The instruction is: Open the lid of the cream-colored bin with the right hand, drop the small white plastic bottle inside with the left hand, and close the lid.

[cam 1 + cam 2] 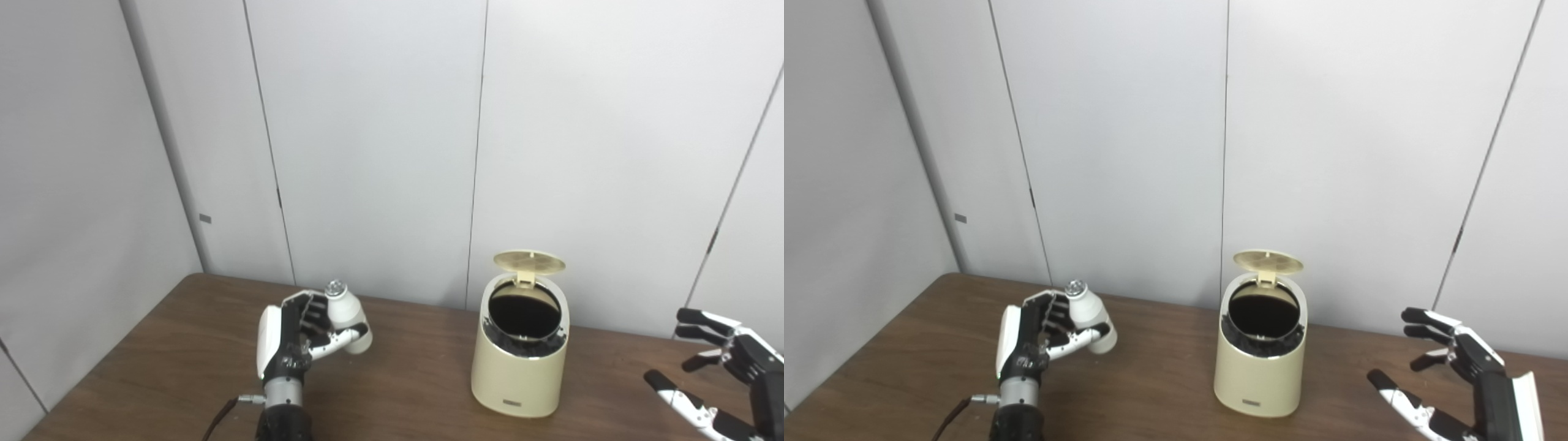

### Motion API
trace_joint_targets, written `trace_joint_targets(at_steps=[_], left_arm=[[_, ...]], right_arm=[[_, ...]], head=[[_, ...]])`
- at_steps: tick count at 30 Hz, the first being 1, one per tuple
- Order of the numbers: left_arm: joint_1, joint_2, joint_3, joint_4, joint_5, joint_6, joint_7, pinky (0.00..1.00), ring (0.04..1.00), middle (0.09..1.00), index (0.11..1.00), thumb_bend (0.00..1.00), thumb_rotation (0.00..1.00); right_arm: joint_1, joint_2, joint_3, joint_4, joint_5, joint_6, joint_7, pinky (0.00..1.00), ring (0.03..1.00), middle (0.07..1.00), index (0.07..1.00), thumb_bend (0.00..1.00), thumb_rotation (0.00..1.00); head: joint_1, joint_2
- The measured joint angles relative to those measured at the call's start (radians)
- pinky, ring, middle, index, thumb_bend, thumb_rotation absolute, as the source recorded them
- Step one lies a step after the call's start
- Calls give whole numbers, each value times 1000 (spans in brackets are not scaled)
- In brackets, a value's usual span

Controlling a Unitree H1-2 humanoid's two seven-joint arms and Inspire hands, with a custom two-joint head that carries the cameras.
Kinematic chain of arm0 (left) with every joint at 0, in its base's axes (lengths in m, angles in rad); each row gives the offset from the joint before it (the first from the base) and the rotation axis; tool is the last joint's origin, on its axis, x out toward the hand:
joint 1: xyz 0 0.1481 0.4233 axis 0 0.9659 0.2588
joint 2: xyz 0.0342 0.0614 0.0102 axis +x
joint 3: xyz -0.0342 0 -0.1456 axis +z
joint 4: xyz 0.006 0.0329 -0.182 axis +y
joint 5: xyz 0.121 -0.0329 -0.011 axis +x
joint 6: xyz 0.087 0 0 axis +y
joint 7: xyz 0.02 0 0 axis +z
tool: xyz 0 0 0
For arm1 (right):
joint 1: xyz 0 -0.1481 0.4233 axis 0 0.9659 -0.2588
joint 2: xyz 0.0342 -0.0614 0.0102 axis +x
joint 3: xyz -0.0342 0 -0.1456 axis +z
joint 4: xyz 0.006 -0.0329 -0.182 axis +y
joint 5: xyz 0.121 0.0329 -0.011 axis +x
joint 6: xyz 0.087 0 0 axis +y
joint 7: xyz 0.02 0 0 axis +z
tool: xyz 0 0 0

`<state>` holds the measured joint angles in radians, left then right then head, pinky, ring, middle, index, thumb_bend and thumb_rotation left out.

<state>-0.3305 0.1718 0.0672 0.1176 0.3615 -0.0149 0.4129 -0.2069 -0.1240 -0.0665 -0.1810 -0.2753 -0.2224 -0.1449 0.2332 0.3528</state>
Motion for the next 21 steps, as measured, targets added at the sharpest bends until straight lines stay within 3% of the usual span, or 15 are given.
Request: trace_joint_targets(at_steps=[2, 4, 9, 21], left_arm=[[7, -1, -14, -52, 19, -61, 3, 525, 476, 493, 457, 504, 0], [7, -4, -22, -96, 45, -118, 10, 546, 589, 493, 458, 519, 0], [7, -6, -44, -159, 176, -180, 35, 569, 643, 499, 453, 522, 0], [-57, 3, -77, -106, 346, -405, 161, 645, 663, 497, 458, 523, 0]], right_arm=[[1, 3, 1, 1, 0, 9, 0, 534, 753, 768, 718, 425, 0], [1, 5, 1, 3, 6, 12, 3, 579, 785, 793, 741, 413, 0], [1, 5, -1, 35, 37, 1, 4, 706, 845, 841, 784, 397, 0], [-29, -3, -9, 275, 12, -159, -48, 709, 826, 833, 795, 497, 0]], head=[[-12, 0], [-17, 2], [-29, 3], [-115, -17]])
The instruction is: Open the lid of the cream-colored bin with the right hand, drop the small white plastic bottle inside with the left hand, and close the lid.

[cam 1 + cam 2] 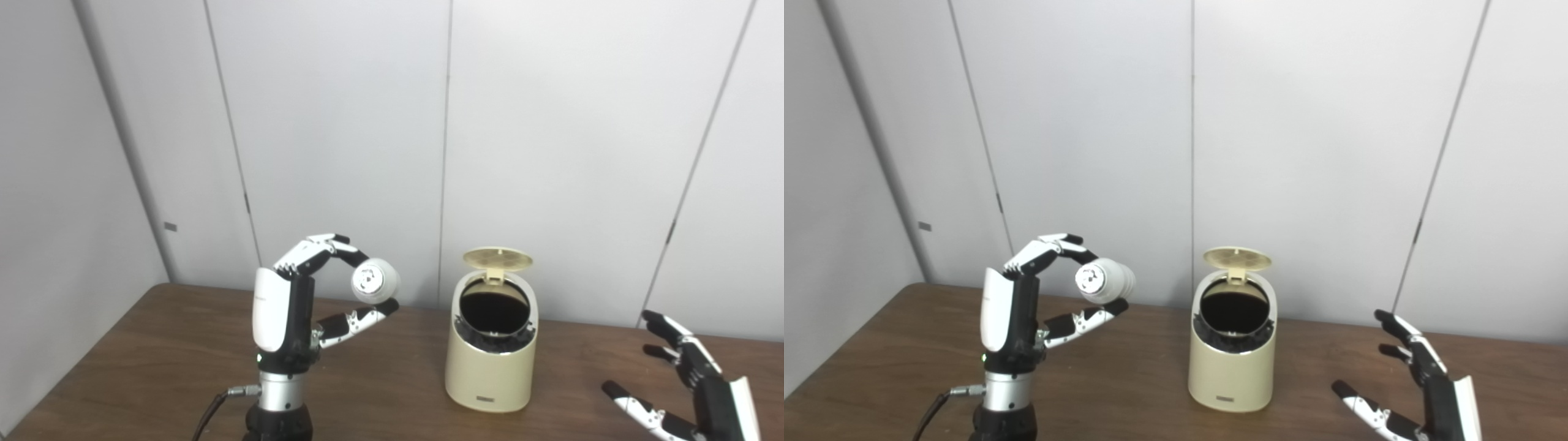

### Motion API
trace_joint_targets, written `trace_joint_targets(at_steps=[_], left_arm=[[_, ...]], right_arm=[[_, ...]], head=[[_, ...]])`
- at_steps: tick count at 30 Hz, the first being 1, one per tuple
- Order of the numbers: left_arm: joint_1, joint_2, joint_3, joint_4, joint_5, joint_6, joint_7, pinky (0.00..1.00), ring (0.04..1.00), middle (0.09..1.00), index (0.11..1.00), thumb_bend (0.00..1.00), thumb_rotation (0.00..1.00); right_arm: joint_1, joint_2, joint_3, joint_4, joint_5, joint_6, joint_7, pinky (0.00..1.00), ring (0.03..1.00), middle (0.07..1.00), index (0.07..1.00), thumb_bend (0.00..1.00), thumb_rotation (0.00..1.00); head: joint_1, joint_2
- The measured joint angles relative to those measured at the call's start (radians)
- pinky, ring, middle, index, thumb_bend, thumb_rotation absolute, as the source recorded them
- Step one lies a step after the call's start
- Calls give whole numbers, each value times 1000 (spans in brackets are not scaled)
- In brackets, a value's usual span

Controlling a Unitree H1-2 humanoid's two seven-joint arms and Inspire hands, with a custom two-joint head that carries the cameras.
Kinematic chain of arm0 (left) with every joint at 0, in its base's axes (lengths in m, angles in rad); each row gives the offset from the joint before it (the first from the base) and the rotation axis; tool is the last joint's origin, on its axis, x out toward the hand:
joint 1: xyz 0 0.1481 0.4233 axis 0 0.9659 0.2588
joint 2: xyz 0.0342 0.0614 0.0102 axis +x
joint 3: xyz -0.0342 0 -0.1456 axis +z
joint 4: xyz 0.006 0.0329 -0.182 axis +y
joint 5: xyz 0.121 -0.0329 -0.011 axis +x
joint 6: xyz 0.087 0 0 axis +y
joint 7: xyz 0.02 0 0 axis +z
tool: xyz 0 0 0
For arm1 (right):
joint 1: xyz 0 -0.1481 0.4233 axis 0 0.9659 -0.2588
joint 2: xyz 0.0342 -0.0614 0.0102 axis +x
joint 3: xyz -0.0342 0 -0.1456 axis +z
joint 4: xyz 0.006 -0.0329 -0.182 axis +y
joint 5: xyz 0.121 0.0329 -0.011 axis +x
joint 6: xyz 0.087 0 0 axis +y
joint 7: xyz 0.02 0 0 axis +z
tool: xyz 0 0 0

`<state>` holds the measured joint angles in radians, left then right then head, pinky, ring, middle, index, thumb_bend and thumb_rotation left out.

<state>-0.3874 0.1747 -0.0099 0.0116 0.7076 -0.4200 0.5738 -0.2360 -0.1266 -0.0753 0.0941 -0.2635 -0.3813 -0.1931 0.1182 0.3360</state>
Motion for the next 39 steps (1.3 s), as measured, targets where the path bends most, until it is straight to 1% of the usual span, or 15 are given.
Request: trace_joint_targets(at_steps=[1, 3, 7, 9, 12, 15, 16, 17, 19, 22, 24, 26, 29, 35, 39], left_arm=[[-12, 6, -8, 16, -1, -16, 15, 675, 666, 493, 464, 524, 0], [-28, 28, -41, 45, -5, -26, 38, 689, 670, 488, 470, 524, 0], [-63, 68, -118, 107, -9, -27, 87, 753, 698, 487, 471, 524, 0], [-76, 73, -141, 133, -8, -28, 108, 781, 709, 488, 471, 524, 0], [-90, 73, -176, 162, -2, -28, 136, 837, 724, 483, 479, 523, 0], [-100, 72, -222, 185, 1, -30, 171, 873, 730, 479, 486, 523, 0], [-105, 72, -234, 196, 1, -30, 178, 877, 729, 477, 487, 523, 0], [-108, 72, -245, 204, 1, -30, 187, 878, 728, 474, 492, 523, 0], [-120, 72, -269, 227, 5, -31, 218, 874, 726, 469, 500, 522, 0], [-141, 72, -304, 264, 5, -31, 259, 862, 724, 467, 501, 522, 0], [-155, 72, -325, 287, 5, -31, 276, 853, 718, 470, 498, 522, 0], [-172, 72, -350, 320, 5, -32, 302, 848, 708, 471, 495, 523, 0], [-196, 72, -382, 370, -1, -32, 334, 844, 705, 473, 491, 523, 0], [-233, 77, -459, 414, -32, -32, 384, 845, 709, 471, 494, 522, 0], [-250, 81, -489, 431, -37, -32, 411, 840, 711, 479, 483, 523, 0]], right_arm=[[-7, 0, 1, 24, -4, -19, -11, 708, 822, 832, 798, 508, 0], [-26, -4, 8, 71, -6, -36, -30, 707, 823, 830, 795, 519, 0], [-44, -26, 42, 118, -3, -46, -78, 718, 826, 831, 798, 536, 0], [-47, -31, 54, 126, -4, -47, -108, 721, 822, 824, 794, 544, 0], [-48, -31, 68, 126, -29, -49, -144, 711, 813, 814, 791, 549, 0], [-48, -31, 77, 124, -44, -49, -177, 608, 743, 797, 788, 547, 5], [-48, -31, 78, 124, -51, -49, -187, 582, 724, 792, 787, 547, 10], [-48, -31, 79, 124, -59, -50, -197, 604, 738, 793, 787, 548, 18], [-48, -31, 80, 124, -72, -50, -208, 597, 732, 790, 785, 546, 53], [-48, -34, 94, 123, -63, -50, -211, 616, 748, 801, 786, 564, 39], [-48, -36, 109, 122, -52, -50, -212, 582, 719, 792, 783, 569, 54], [-47, -36, 111, 120, -55, -50, -213, 614, 748, 787, 779, 575, 79], [-45, -32, 109, 117, -72, -50, -219, 665, 782, 793, 785, 577, 76], [-46, -30, 110, 117, -78, -50, -220, 662, 780, 800, 787, 568, 80], [-46, -29, 110, 118, -79, -50, -223, 671, 785, 797, 788, 584, 109]], head=[[-23, -11], [-29, -14], [-72, -28], [-98, -31], [-107, -29], [-126, -25], [-127, -25], [-130, -23], [-135, -25], [-146, -28], [-152, -28], [-158, -26], [-163, -22], [-172, -28], [-181, -31]])
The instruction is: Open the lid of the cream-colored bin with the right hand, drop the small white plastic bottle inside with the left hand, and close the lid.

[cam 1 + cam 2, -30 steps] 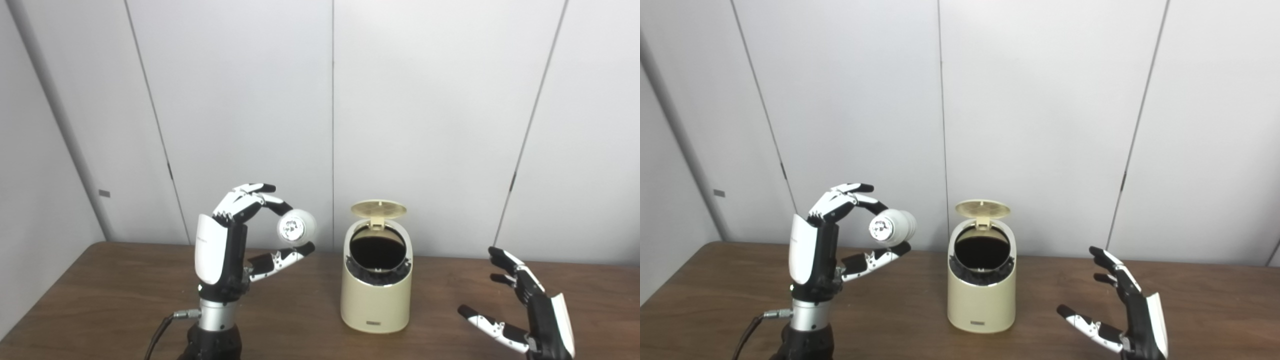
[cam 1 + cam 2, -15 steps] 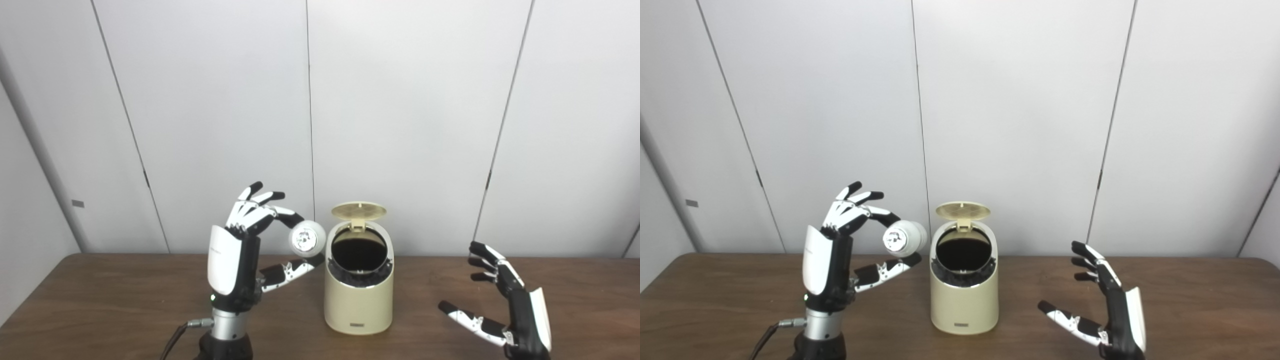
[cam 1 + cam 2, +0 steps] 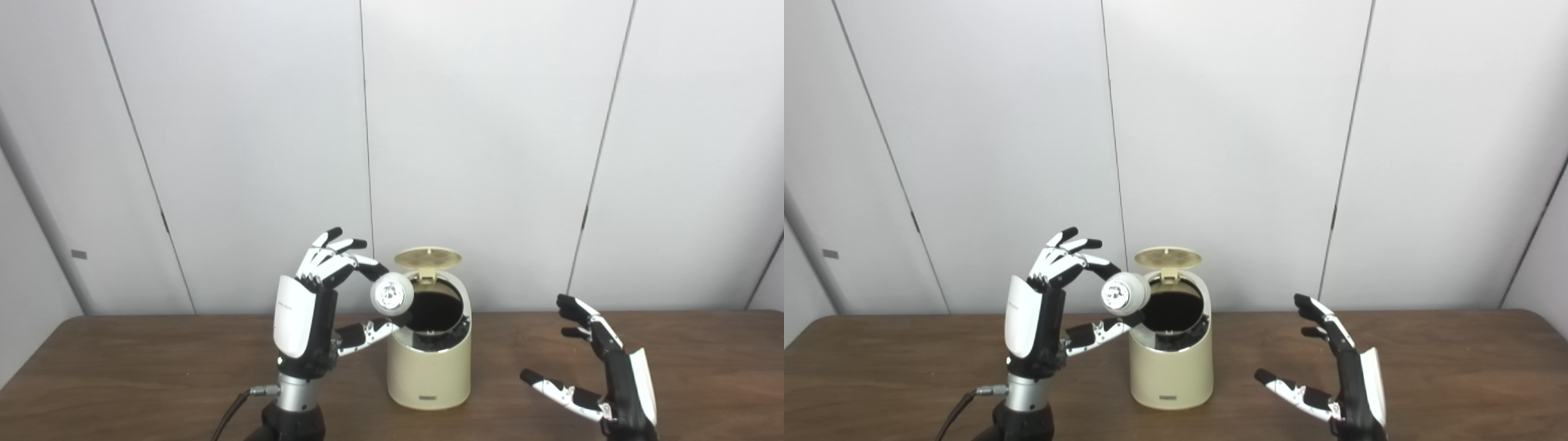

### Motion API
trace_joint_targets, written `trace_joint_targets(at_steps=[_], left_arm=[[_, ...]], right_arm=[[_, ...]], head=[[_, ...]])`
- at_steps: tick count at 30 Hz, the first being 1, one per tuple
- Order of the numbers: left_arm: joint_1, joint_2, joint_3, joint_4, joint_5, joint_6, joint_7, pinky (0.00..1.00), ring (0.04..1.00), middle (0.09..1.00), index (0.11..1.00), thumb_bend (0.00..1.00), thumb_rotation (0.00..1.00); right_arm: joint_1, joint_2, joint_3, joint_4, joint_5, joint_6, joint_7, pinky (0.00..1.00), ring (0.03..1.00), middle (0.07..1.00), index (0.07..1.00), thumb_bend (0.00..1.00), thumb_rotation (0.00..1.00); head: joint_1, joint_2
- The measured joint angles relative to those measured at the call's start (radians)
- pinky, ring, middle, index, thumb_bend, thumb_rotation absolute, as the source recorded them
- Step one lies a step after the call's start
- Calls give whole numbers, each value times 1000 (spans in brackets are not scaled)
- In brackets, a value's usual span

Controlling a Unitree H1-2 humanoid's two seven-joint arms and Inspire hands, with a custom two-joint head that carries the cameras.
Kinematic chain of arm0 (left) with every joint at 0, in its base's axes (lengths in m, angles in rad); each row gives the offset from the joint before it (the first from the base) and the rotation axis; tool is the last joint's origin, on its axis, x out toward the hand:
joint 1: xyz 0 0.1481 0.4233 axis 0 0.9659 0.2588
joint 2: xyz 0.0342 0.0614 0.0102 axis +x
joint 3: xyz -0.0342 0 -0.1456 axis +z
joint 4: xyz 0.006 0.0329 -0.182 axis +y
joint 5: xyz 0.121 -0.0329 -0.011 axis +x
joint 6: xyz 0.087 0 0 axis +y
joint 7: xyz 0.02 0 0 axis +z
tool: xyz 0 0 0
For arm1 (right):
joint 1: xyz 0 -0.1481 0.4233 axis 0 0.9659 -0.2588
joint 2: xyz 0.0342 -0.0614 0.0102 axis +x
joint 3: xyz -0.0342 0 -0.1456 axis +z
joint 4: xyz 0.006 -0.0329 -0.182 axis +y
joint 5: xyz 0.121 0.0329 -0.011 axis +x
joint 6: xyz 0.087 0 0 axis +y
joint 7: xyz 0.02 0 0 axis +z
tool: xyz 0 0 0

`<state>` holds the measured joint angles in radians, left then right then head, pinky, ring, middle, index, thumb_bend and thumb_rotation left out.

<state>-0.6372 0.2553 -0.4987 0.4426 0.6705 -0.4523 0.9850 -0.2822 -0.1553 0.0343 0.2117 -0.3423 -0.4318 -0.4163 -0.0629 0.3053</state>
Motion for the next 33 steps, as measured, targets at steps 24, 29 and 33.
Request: trace_joint_targets(at_steps=[24, 29, 33], left_arm=[[-39, 1, -82, 138, -120, -1, 6, 747, 672, 485, 474, 523, 0], [-41, -14, -82, 173, -173, -1, -43, 671, 653, 510, 439, 520, 0], [-42, -14, -86, 178, -190, -1, -54, 667, 651, 502, 448, 522, 0]], right_arm=[[3, 28, 8, -12, -2, 0, -18, 654, 782, 799, 786, 595, 105], [13, 47, 7, -35, -4, 0, -13, 654, 780, 804, 786, 592, 142], [20, 62, 3, -46, -21, 2, -5, 685, 796, 804, 779, 598, 161]], head=[[-31, 3], [-34, 9], [-37, 9]])
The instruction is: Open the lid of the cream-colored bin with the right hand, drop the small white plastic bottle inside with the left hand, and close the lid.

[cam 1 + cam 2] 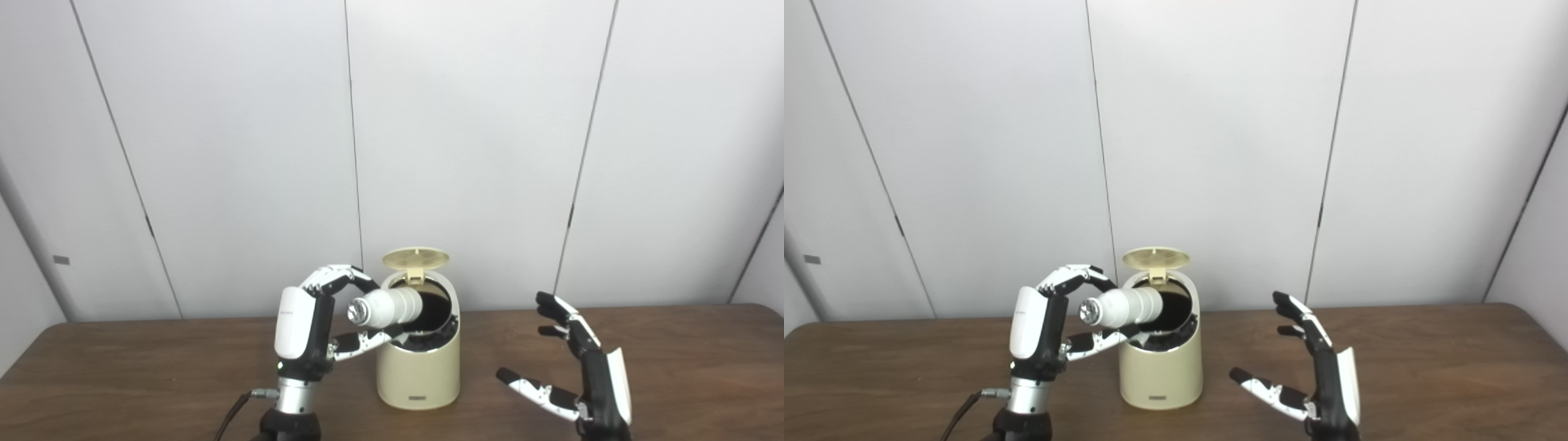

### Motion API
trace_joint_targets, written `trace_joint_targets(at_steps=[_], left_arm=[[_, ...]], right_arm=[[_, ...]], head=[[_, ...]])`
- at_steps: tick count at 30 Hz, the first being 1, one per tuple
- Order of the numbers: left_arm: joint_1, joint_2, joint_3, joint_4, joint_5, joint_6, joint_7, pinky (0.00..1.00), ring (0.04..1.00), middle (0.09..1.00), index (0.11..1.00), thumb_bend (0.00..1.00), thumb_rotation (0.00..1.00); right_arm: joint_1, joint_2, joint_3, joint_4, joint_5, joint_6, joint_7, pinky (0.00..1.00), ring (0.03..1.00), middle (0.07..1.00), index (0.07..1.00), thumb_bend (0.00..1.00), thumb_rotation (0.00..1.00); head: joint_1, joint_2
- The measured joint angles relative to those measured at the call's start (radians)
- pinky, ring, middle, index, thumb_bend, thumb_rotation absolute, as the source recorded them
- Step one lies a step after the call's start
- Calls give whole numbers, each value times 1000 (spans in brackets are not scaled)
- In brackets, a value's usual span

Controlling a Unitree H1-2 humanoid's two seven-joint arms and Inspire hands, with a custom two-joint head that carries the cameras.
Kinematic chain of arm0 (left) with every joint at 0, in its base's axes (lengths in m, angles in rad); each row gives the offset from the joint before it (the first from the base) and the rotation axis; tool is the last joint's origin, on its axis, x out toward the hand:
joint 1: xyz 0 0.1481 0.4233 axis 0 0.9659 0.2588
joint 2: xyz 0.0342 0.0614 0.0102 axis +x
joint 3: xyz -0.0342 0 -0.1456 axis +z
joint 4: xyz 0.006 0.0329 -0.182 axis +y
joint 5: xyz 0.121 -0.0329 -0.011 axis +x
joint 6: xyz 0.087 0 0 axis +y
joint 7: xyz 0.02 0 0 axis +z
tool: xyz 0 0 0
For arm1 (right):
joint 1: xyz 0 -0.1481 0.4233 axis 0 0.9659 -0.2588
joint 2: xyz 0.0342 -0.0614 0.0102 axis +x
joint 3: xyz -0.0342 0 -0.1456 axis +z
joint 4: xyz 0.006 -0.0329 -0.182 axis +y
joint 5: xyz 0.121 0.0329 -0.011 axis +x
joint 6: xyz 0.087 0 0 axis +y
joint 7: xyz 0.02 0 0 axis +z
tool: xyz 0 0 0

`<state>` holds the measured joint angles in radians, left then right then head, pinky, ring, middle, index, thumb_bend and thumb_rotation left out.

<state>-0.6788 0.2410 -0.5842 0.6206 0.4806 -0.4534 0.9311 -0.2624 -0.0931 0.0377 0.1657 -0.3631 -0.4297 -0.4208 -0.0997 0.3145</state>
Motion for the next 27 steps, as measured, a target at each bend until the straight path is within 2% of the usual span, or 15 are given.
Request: trace_joint_targets(at_steps=[20, 21, 23, 24, 25, 27], left_arm=[[-3, -19, 19, 11, -6, 0, -18, 720, 676, 497, 468, 524, 0], [-3, -21, 21, 11, -6, 0, -25, 723, 684, 503, 473, 524, 0], [-3, -21, 26, 11, -8, 0, -44, 752, 703, 581, 489, 522, 49], [-3, -21, 29, 11, -11, 0, -54, 777, 720, 616, 580, 744, 128], [-3, -21, 32, 11, -16, 0, -66, 790, 728, 631, 614, 828, 166], [-3, -22, 42, 11, -22, 0, -89, 814, 744, 651, 641, 912, 231]], right_arm=[[2, 23, -26, -19, -19, 0, 29, 686, 803, 805, 779, 601, 163], [2, 23, -27, -19, -19, 0, 29, 679, 799, 804, 779, 601, 166], [2, 23, -29, -19, -19, 0, 29, 679, 800, 804, 779, 603, 169], [2, 23, -30, -19, -18, 0, 29, 679, 799, 805, 780, 604, 166], [2, 23, -31, -19, -18, 0, 30, 679, 798, 806, 781, 604, 163], [2, 24, -31, -19, -17, 0, 30, 677, 795, 805, 779, 604, 166]], head=[[-9, 2], [-9, 2], [-9, 2], [-9, 2], [-9, 2], [-11, 2]])
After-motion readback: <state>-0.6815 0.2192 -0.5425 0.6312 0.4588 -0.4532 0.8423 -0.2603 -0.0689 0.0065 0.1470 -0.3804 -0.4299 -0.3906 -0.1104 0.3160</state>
